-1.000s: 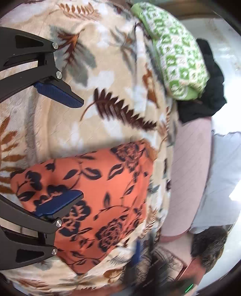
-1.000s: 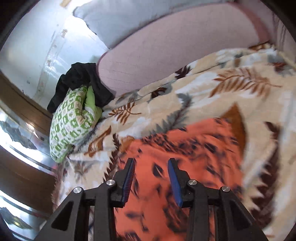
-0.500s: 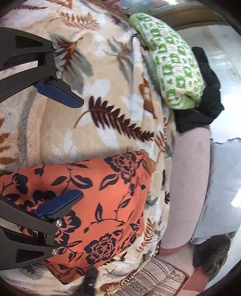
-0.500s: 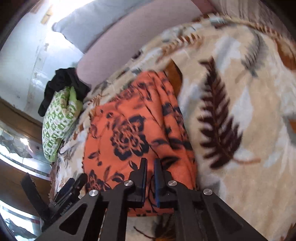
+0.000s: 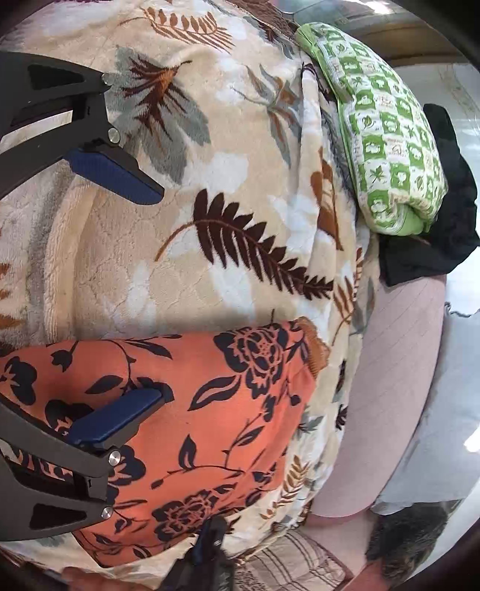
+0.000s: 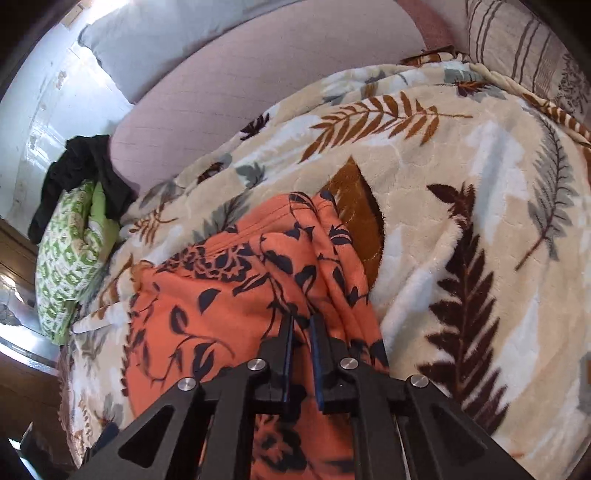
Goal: Fold small clothes
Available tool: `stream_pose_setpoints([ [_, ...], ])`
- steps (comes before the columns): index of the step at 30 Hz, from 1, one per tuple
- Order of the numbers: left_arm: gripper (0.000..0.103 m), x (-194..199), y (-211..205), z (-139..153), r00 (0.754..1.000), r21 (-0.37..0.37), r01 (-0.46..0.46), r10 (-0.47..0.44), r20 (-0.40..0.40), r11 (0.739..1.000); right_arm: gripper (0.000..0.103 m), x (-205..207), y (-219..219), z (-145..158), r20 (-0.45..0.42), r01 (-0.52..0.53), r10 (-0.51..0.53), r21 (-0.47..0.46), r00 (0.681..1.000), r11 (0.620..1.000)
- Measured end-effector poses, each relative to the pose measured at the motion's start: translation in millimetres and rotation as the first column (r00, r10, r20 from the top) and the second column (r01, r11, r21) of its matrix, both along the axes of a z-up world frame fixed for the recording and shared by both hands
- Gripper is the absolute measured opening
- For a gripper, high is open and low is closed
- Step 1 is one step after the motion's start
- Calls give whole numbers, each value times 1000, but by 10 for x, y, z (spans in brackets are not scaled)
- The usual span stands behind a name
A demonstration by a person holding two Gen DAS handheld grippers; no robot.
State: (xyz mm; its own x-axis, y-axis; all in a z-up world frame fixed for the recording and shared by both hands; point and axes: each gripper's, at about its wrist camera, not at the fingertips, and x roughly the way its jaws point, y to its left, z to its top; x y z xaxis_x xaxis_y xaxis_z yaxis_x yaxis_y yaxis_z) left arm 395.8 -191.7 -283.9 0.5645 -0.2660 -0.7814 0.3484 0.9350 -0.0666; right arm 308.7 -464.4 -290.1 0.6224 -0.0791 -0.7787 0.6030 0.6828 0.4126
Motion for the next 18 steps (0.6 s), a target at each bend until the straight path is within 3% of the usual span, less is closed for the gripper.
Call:
stream_pose_setpoints([
  [4, 99, -62, 42, 119, 999, -12, -17, 17, 52, 1000, 11, -299, 322, 140, 53, -65, 65, -10, 997, 998],
  [9, 99, -74, 53, 148, 997, 8, -35, 34, 71, 999, 12, -532, 680, -72, -4, -90, 90, -35, 996, 995],
  [11, 99, -86, 49, 154, 997, 14, -29, 28, 79, 999, 12, -533, 712, -217, 7, -101, 101, -32, 995, 994],
  [18, 99, -94, 49, 191, 994, 22, -37, 35, 103, 999, 12, -474, 618, -137, 23, -124, 124, -9, 992, 992],
])
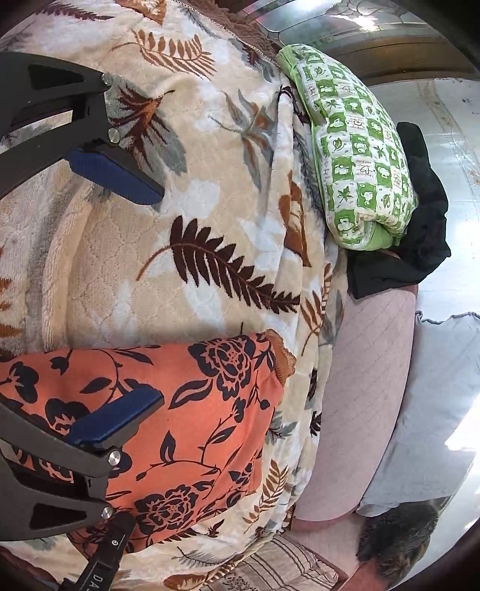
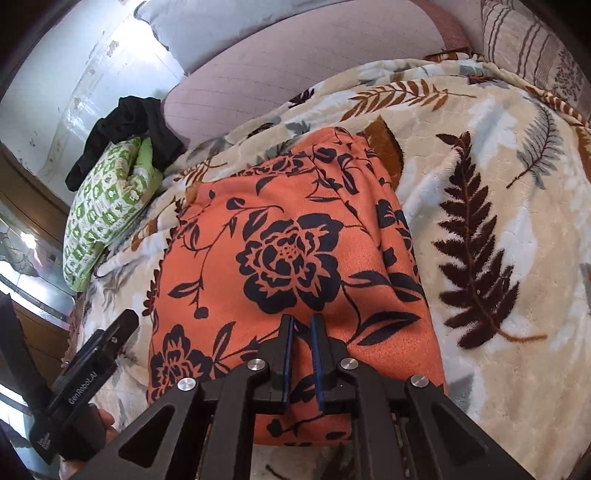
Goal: Fold small clothes
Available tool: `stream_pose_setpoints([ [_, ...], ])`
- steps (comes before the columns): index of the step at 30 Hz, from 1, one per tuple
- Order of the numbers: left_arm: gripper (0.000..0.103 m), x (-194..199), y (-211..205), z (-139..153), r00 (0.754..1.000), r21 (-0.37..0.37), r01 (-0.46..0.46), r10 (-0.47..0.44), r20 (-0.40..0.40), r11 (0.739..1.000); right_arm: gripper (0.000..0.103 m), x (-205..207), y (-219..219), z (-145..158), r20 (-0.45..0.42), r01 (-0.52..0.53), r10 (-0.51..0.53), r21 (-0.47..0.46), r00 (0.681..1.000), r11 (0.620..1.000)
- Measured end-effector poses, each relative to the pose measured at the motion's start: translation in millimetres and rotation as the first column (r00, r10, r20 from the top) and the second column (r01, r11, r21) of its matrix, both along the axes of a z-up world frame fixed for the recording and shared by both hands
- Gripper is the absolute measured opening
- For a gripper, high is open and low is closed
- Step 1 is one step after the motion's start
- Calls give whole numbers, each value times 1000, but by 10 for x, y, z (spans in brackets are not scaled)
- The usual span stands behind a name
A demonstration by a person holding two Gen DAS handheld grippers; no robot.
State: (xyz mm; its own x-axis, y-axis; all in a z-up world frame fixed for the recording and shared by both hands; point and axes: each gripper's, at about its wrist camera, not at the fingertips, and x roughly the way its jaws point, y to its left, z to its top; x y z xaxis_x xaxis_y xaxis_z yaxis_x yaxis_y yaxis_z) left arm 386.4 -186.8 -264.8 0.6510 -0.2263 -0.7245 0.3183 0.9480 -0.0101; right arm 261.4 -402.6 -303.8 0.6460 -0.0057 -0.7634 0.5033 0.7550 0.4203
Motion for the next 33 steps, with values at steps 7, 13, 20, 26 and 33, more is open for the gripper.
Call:
stream_pose_setpoints([
  [7, 99, -119, -18, 68, 1000, 35, 6, -7, 31, 999, 12, -96, 64, 220, 87, -4, 10, -69, 996, 998],
  [13, 99, -263, -4, 147, 996, 70, 27, -33, 82, 997, 30, -197, 92, 325, 123, 11, -1, -80, 992, 997],
  [20, 99, -310, 119, 233, 997, 28, 6, -8, 81, 1000, 83, -349, 181, 508, 208, 31, -4, -126, 978, 992],
  [26, 99, -368, 120, 245, 996, 34, 5, -8, 86, 999, 83, -411, 174, 511, 215, 29, -4, -111, 977, 993],
  [33, 99, -405, 114, 216, 996, 52, 1, -5, 85, 999, 83, -479, 119, 510, 223, 37, -14, -99, 975, 994],
])
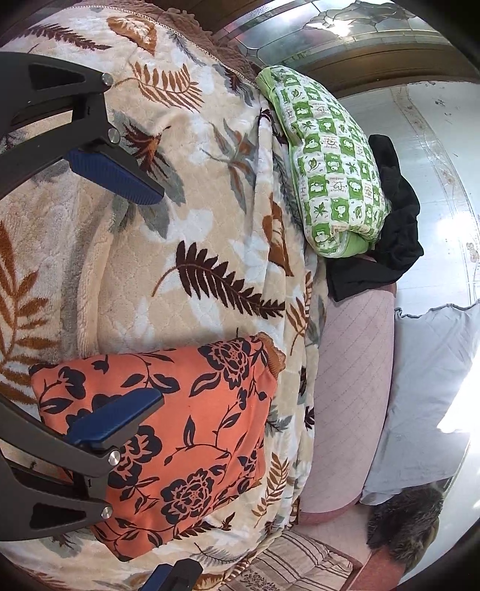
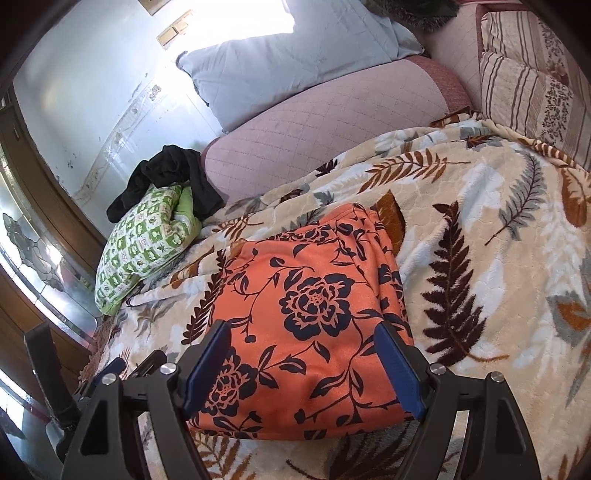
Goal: Fold small clothes
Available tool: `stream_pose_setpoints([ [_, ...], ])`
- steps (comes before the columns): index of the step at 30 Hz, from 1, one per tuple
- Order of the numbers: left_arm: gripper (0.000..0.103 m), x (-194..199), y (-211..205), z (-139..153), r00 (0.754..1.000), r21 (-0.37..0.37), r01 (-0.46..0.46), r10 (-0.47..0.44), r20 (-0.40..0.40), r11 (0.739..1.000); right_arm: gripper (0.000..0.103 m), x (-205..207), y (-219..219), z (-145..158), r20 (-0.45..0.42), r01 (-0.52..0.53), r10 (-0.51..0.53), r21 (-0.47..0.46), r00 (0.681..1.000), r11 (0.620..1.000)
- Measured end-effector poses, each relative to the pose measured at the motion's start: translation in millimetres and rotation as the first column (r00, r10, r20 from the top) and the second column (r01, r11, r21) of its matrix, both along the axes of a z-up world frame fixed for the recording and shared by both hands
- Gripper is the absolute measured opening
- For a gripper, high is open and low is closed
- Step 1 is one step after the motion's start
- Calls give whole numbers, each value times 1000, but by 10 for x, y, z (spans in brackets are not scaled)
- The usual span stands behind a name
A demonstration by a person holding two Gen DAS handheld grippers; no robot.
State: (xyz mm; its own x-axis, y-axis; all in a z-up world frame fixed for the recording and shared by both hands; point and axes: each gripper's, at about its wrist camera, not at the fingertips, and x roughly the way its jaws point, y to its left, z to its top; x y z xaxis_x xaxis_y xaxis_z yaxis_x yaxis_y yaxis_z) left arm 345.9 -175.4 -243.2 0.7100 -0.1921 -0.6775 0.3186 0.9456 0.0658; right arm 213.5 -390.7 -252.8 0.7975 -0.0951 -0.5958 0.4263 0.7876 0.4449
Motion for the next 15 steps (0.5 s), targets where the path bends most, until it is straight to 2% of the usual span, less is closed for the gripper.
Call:
stream_pose_setpoints([
  [7, 99, 42, -19, -8, 999, -30, 23, -24, -32, 999, 83, -55, -137, -35, 5, 13, -13, 38, 1000, 999],
  [9, 99, 91, -13, -18, 996, -71, 48, -53, -72, 996, 83, -66, -223, -58, 11, 20, -21, 66, 1000, 998],
  [12, 99, 230, 32, -40, 979, -178, 83, -114, -167, 981, 83, -73, -388, -90, 18, 39, -41, 91, 999, 995],
  [15, 99, 367, 10, -40, 967, -192, 102, -143, -210, 976, 83, -33, -613, -138, 23, 48, -51, 130, 998, 990],
])
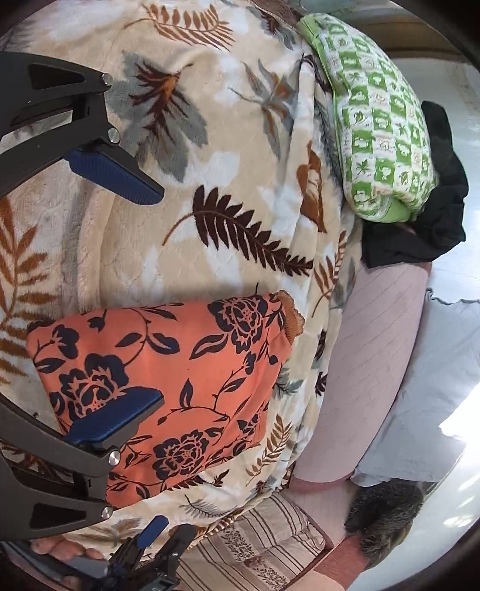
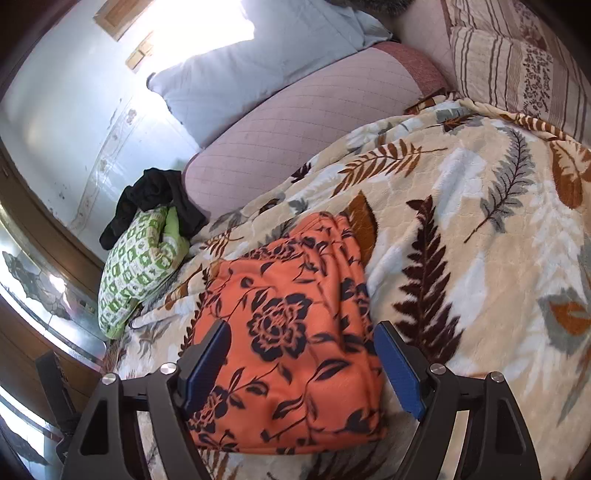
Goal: Fold small clothes
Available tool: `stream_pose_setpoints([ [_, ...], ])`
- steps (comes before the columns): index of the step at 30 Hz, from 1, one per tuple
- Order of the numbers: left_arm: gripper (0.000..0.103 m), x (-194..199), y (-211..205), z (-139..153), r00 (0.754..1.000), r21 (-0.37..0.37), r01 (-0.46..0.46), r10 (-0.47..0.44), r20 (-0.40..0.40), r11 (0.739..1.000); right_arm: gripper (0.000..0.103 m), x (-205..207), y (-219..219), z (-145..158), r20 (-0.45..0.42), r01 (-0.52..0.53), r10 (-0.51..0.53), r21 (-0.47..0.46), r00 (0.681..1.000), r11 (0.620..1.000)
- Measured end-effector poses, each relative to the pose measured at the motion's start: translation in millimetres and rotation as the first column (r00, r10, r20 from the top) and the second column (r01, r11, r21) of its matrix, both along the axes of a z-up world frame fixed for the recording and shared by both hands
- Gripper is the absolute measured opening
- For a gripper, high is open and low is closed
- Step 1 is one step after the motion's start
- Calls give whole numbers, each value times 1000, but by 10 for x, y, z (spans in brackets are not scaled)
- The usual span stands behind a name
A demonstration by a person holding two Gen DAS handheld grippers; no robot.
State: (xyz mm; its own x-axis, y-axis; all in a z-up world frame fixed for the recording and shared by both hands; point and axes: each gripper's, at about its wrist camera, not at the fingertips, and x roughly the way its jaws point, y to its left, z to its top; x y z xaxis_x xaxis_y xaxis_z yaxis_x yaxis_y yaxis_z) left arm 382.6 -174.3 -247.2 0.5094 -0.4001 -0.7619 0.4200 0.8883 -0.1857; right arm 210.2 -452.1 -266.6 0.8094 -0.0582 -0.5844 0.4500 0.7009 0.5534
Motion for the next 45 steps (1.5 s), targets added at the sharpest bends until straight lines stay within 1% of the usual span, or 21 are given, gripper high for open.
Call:
stream_pose_setpoints([
  [2, 99, 118, -54, 8, 999, 1, 20, -20, -26, 1000, 83, 43, -149, -60, 14, 9, -9, 50, 1000, 999],
  [3, 99, 206, -93, 13, 998, -9, 27, -27, -54, 1000, 83, 80, -220, -100, 19, 7, -9, 83, 1000, 997],
  [5, 99, 303, -144, 7, 994, -51, 47, -52, -96, 998, 83, 152, -327, -174, 23, 12, -15, 144, 1000, 990],
  [7, 99, 286, -176, -63, 990, -81, 80, -89, -112, 993, 83, 219, -395, -241, 29, 6, -12, 189, 999, 982],
  [9, 99, 222, -215, -220, 985, -62, 102, -110, -131, 993, 83, 284, -428, -313, 12, 0, -2, 206, 1000, 978],
  [10, 99, 199, -248, -318, 982, -38, 107, -112, -153, 994, 83, 297, -435, -348, 1, 0, 0, 210, 1000, 978],
  [12, 99, 192, -320, -441, 972, -20, 132, -133, -192, 991, 83, 312, -464, -416, -18, -1, 6, 225, 1000, 974],
  [15, 99, 202, -328, -400, 972, -63, 136, -146, -182, 989, 83, 286, -504, -446, -1, 6, -6, 249, 1000, 968],
  [17, 99, 234, -337, -334, 972, -113, 143, -161, -169, 983, 83, 281, -518, -452, 15, -1, -3, 261, 1000, 965],
  [20, 99, 327, -354, -312, 977, -126, 126, -145, -158, 984, 83, 298, -522, -495, 19, -15, 10, 274, 1000, 962],
  [22, 99, 412, -353, -356, 974, -142, 111, -136, -183, 984, 83, 322, -533, -536, 30, -26, 18, 296, 999, 955],
  [25, 99, 532, -305, -443, 963, -186, 92, -134, -233, 978, 83, 356, -545, -561, 53, -42, 26, 321, 998, 946],
  [29, 99, 574, -303, -516, 962, -171, 89, -129, -242, 981, 83, 392, -543, -576, 59, -48, 30, 324, 998, 945],
  [33, 99, 521, -379, -551, 954, -167, 133, -172, -246, 977, 83, 408, -572, -627, 48, -35, 20, 340, 999, 940],
  [36, 99, 468, -429, -558, 946, -176, 164, -205, -252, 971, 83, 419, -583, -657, 47, -34, 19, 351, 999, 936],
  [40, 99, 445, -466, -561, 938, -198, 168, -218, -271, 966, 83, 426, -557, -648, 50, -42, 26, 353, 998, 935],
  [43, 99, 422, -505, -546, 934, -214, 182, -237, -268, 960, 83, 431, -525, -647, 56, -56, 38, 366, 998, 929],
  [45, 99, 386, -546, -549, 935, -204, 192, -242, -260, 960, 82, 455, -498, -665, 37, -56, 46, 363, 998, 930],
])
